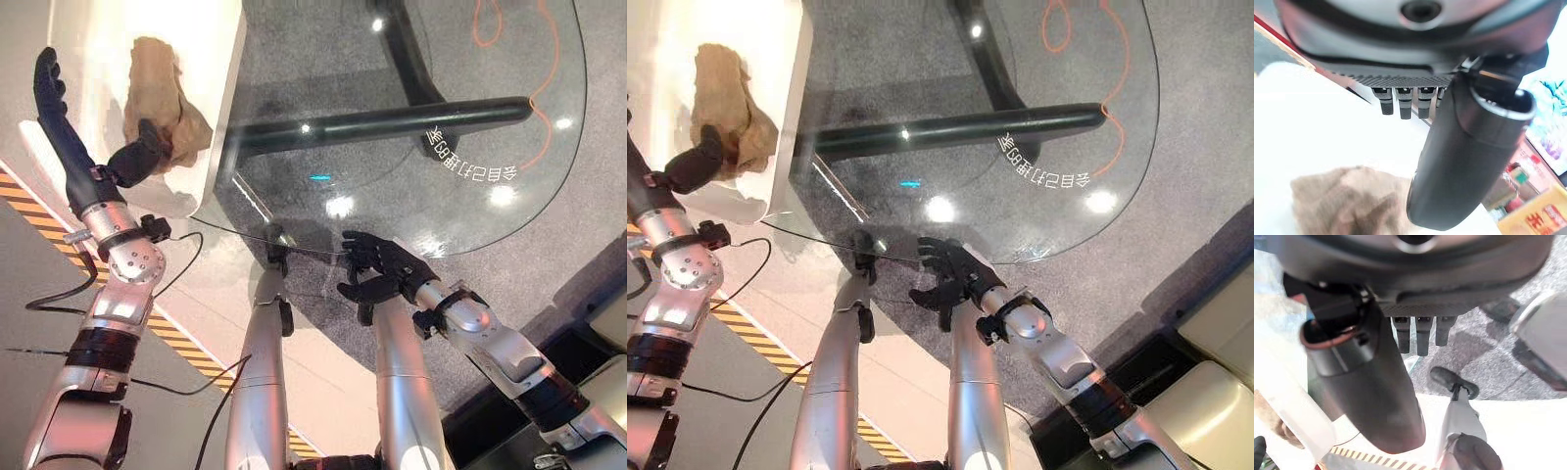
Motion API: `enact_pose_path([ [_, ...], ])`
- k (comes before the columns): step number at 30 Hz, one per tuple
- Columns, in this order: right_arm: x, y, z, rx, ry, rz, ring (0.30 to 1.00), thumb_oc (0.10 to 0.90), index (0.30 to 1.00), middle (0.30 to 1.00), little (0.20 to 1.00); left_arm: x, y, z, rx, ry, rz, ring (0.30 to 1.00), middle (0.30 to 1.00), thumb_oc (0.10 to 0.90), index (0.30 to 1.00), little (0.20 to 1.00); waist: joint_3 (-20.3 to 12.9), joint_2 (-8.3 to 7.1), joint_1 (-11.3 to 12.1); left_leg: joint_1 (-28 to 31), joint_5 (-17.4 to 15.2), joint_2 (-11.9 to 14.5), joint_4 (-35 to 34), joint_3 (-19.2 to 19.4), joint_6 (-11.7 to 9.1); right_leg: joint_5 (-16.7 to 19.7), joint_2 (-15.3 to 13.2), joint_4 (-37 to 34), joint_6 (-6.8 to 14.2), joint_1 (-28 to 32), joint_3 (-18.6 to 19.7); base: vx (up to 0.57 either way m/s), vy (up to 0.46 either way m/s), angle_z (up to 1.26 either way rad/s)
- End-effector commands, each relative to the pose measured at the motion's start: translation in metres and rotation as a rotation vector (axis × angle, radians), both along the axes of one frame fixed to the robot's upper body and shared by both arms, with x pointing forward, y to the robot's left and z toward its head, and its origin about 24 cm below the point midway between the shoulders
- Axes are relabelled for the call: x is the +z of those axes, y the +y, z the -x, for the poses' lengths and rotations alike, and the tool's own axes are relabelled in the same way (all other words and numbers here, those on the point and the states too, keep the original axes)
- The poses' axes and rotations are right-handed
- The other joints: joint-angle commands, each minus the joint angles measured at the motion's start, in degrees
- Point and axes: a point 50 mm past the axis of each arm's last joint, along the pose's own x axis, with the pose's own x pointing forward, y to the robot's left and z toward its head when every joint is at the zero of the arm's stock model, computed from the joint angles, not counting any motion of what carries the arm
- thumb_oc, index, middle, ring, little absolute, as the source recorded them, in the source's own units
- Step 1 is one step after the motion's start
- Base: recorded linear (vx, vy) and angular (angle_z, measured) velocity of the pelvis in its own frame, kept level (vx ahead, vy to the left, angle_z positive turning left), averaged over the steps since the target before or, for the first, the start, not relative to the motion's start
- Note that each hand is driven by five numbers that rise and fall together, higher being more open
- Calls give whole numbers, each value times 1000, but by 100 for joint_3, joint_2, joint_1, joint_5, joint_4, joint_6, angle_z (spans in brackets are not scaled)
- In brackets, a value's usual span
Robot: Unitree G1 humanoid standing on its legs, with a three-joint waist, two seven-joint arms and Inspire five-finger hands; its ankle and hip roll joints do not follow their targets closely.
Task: Wipe the table with a cloth and put it in the basket.
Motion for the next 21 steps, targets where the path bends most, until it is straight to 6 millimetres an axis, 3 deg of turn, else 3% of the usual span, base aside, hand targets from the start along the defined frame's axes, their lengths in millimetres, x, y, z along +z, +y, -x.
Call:
enact_pose_path([
  [1, 8, 8, 19, 82, -71, -76, 900, 800, 900, 900, 900, 30, 8, 18, -21, -197, -6, 900, 900, 800, 900, 900, -137, 39, 56, 297, -892, -510, 619, 223, 208, 558, 362, -1191, 137, 580, -207, -39, -130, 2],
  [6, 2, 5, 24, 63, -69, -95, 900, 800, 900, 900, 900, 12, 8, 23, -66, -117, -18, 900, 900, 800, 900, 900, -137, 36, 118, 507, -890, -521, 573, 164, 191, 509, 365, -1194, 127, 819, -277, -31, -111, 0],
  [9, -7, 1, 29, 49, -63, -93, 900, 800, 900, 900, 900, -14, 3, 31, -117, -43, 18, 900, 900, 800, 900, 900, -137, 38, 177, 746, -872, -547, 479, 105, 180, 463, 374, -1236, 115, 1095, -344, -49, -134, 2],
  [10, -14, -3, 31, 34, -54, -101, 900, 800, 900, 900, 900, -33, -1, 35, -149, 15, 57, 900, 900, 800, 900, 900, -137, 38, 220, 914, -861, -556, 418, 56, 168, 431, 376, -1257, 116, 1273, -380, -38, -133, 3],
  [14, -29, -10, 35, 5, -16, -106, 900, 800, 900, 900, 900, -65, -7, 41, -208, 141, 152, 900, 900, 800, 900, 900, -137, 41, 288, 1297, -838, -564, 279, -34, 153, 369, 373, -1316, 115, 1659, -446, -42, -137, 6],
  [21, -72, -21, 42, -83, 151, -177, 900, 800, 900, 900, 900, -145, -22, 56, -281, 446, 374, 900, 900, 800, 900, 900, -137, 66, 407, 2389, -757, -591, -80, -265, 113, 260, 386, -1529, 89, 2768, -558, -32, -136, 5],
])
